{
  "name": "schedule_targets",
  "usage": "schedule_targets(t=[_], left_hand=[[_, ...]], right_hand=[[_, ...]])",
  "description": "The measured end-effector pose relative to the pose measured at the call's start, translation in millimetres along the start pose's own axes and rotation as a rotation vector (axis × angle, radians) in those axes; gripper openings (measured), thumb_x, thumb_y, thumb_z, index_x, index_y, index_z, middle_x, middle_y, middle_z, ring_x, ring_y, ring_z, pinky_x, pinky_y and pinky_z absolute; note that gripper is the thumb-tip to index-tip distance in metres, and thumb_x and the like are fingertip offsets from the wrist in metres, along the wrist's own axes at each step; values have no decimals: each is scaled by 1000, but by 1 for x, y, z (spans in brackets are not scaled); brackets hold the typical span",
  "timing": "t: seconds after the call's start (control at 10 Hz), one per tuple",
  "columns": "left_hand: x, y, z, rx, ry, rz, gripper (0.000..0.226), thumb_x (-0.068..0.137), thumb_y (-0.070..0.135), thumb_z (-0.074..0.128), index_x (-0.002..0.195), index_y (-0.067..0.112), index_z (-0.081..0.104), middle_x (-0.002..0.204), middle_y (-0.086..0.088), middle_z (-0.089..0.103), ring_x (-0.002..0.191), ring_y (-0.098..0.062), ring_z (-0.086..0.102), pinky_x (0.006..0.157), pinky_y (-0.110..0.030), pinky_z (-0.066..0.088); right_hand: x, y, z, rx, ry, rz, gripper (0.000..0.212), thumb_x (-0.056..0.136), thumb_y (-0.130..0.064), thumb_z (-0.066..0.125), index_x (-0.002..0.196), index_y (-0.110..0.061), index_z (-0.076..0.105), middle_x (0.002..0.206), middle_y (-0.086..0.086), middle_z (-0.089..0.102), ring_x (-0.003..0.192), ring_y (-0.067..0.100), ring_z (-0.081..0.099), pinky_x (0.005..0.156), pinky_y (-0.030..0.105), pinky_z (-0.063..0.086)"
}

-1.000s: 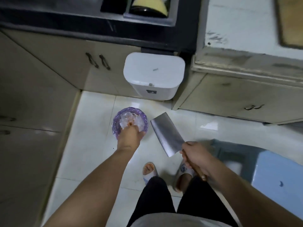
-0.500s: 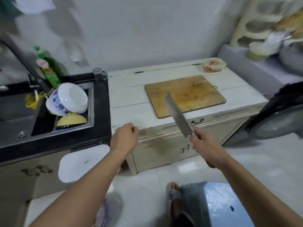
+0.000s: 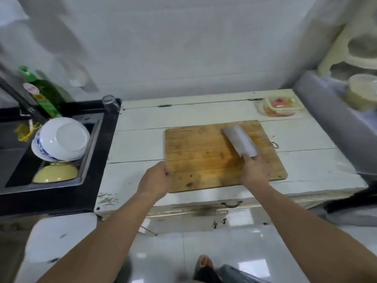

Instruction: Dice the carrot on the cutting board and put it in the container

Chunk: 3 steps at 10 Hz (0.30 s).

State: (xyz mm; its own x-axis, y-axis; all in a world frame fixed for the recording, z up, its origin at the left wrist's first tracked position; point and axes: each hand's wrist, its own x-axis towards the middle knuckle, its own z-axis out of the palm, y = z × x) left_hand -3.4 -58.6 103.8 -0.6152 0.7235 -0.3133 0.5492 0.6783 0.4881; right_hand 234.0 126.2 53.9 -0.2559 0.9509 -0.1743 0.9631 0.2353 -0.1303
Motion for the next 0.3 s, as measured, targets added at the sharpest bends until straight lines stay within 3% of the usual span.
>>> schedule_targets(t=[0.1, 0.2, 0.3], left_hand=[[17, 17, 6, -19, -31, -13, 16, 96, 25, 48, 80, 23, 50, 86, 0, 65, 78, -23, 63, 67, -35, 52], [31, 27, 9, 19, -44, 12, 19, 99, 28, 48, 82, 23, 55, 86, 1, 66, 79, -21, 64, 72, -36, 55], [38, 42, 3, 80, -47, 56, 22, 97, 24, 47, 77, 23, 56, 82, -1, 66, 75, -22, 64, 65, -33, 52]], right_hand=[[16, -8, 7, -50, -53, 28, 52, 90, -8, 59, 138, -22, 45, 131, 13, 45, 122, 31, 43, 89, 40, 46], [25, -7, 14, -62, -71, -21, 43, 97, -16, 57, 138, -20, 43, 132, 13, 42, 123, 32, 39, 92, 40, 46], [30, -5, 3, -27, -173, -24, 35, 105, -30, 43, 139, -21, 44, 138, 15, 38, 127, 33, 35, 97, 44, 42]])
